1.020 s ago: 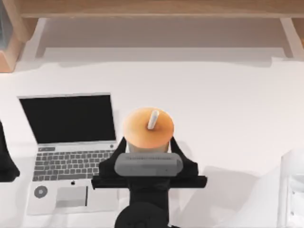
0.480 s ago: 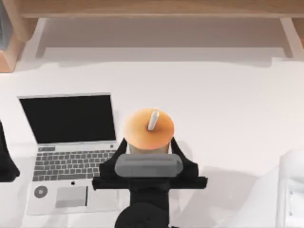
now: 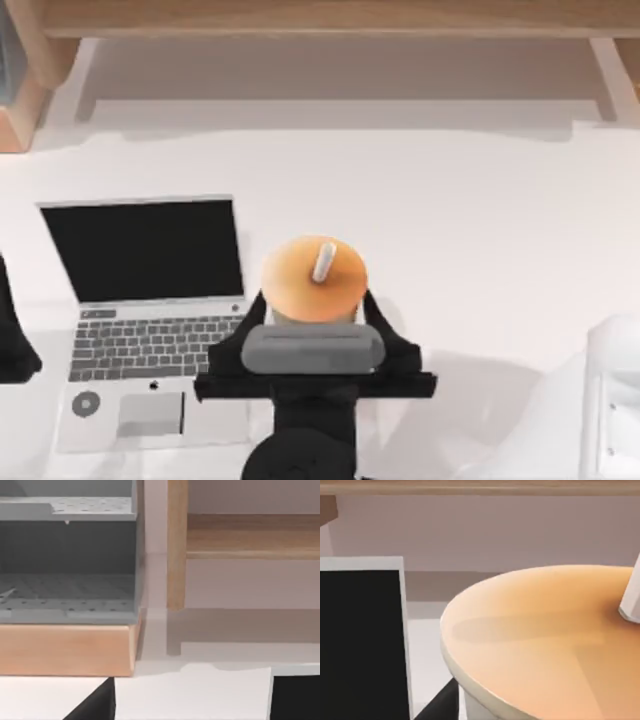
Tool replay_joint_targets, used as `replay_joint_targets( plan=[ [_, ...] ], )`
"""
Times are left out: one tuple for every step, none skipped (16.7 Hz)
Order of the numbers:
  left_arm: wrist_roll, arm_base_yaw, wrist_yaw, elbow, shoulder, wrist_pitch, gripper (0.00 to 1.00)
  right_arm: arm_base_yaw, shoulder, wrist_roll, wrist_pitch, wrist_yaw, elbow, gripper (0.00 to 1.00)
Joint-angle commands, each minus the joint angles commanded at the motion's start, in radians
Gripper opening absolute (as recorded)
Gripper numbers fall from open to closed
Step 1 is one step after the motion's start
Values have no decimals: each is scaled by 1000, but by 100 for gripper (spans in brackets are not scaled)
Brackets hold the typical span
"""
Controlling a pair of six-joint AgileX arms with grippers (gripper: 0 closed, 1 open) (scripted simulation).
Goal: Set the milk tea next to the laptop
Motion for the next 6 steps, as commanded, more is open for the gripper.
replay_joint_targets(
  plan=[
    [0, 0, 0, 0, 0, 0, 100, 0, 0, 0, 0, 0, 0, 100],
    [0, 0, 0, 0, 0, 0, 100, 0, 0, 0, 0, 0, 0, 100],
    [0, 0, 0, 0, 0, 0, 100, 0, 0, 0, 0, 0, 0, 100],
    [0, 0, 0, 0, 0, 0, 100, 0, 0, 0, 0, 0, 0, 100],
    [0, 0, 0, 0, 0, 0, 100, 0, 0, 0, 0, 0, 0, 100],
    [0, 0, 0, 0, 0, 0, 100, 0, 0, 0, 0, 0, 0, 100]
  ],
)
